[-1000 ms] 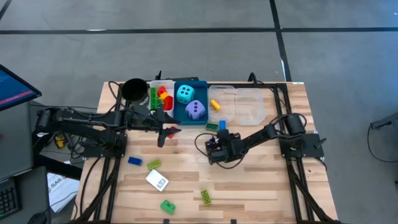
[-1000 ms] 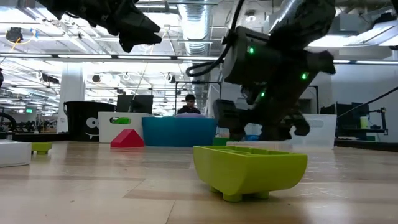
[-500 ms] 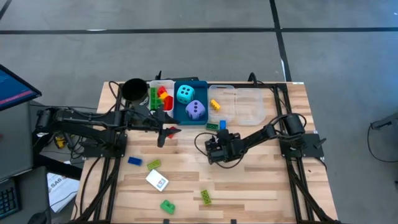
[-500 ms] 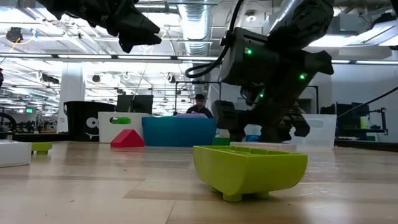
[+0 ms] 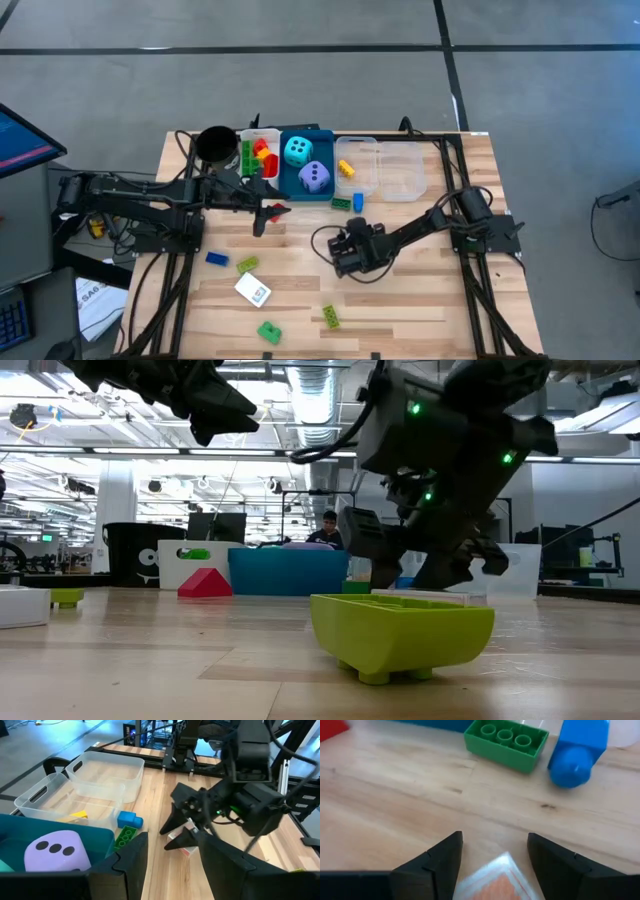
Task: Pick & Place Toys
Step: Put the large blue game piece into the white bin
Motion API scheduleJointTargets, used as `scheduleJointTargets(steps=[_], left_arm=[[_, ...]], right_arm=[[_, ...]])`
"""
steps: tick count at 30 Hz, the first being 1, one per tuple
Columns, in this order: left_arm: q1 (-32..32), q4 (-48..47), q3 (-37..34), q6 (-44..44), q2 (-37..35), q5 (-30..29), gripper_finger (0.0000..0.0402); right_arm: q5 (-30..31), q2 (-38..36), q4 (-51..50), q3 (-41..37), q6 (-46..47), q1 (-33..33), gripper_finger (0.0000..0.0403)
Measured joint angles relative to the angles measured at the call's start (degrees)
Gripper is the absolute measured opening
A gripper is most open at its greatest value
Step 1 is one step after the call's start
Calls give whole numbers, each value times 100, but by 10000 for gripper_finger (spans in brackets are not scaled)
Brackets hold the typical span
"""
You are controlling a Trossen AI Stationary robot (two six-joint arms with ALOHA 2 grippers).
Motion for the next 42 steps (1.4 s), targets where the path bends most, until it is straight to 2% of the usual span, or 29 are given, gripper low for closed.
scheduleJointTargets(steps=[10,17,25,42], left_arm=[[0,-7,0,-98,0,0,167],[0,-414,0,-480,0,0,167],[0,-354,0,-541,0,0,167],[-1,-272,0,-704,0,0,167]], right_arm=[[132,0,-1202,367,7,107,235],[315,0,-1822,367,722,-7,235],[494,0,-1458,367,409,-229,235],[496,-2,-1453,367,332,-755,235]])
